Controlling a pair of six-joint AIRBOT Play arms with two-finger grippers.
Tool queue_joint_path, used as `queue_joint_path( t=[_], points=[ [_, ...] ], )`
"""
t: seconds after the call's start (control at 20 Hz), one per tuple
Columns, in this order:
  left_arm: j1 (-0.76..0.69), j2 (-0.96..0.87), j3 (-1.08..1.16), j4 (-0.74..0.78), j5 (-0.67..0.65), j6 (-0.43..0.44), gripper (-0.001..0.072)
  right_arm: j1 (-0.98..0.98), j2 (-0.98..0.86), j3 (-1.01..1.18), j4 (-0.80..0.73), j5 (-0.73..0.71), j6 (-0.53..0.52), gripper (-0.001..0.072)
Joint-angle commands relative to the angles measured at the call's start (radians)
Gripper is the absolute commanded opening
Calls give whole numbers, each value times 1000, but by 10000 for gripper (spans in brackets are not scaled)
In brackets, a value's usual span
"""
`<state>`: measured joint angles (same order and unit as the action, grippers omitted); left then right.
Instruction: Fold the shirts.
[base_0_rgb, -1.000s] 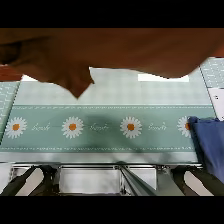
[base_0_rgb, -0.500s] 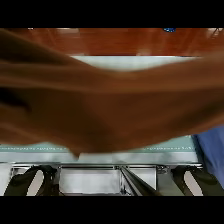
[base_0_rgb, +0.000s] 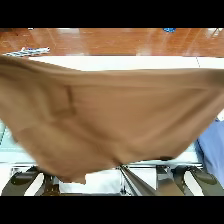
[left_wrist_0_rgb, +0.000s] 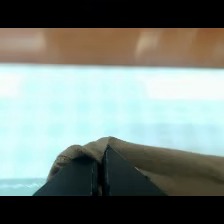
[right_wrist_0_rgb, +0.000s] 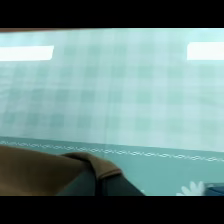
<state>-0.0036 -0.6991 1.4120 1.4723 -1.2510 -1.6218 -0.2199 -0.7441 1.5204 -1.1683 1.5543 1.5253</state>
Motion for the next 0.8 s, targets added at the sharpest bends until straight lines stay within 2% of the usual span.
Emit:
queue_joint_path(
  t=[0.0, 0.25, 0.35, 0.5, 0.65, 0.75],
  points=[
    [-11, -116, -262, 14, 344, -86, 18, 2, -153, -103, 73, -129, -58, 27],
    [-9, -457, -269, -82, 660, -98, 18, 2, -483, -102, 182, -332, -118, 27],
    [-8, -604, -211, -142, 702, -97, 18, 2, -612, -102, 233, -441, -147, 27],
    [-6, -813, -64, -211, 643, -97, 18, 2, -785, -56, 275, -560, -170, 27],
    [6, -952, 79, -280, 467, -93, 18, 2, -910, 10, 275, -564, -166, 27],
    [12, -977, 122, -280, 381, -93, 18, 2, -939, 18, 274, -557, -161, 27]
  ],
)
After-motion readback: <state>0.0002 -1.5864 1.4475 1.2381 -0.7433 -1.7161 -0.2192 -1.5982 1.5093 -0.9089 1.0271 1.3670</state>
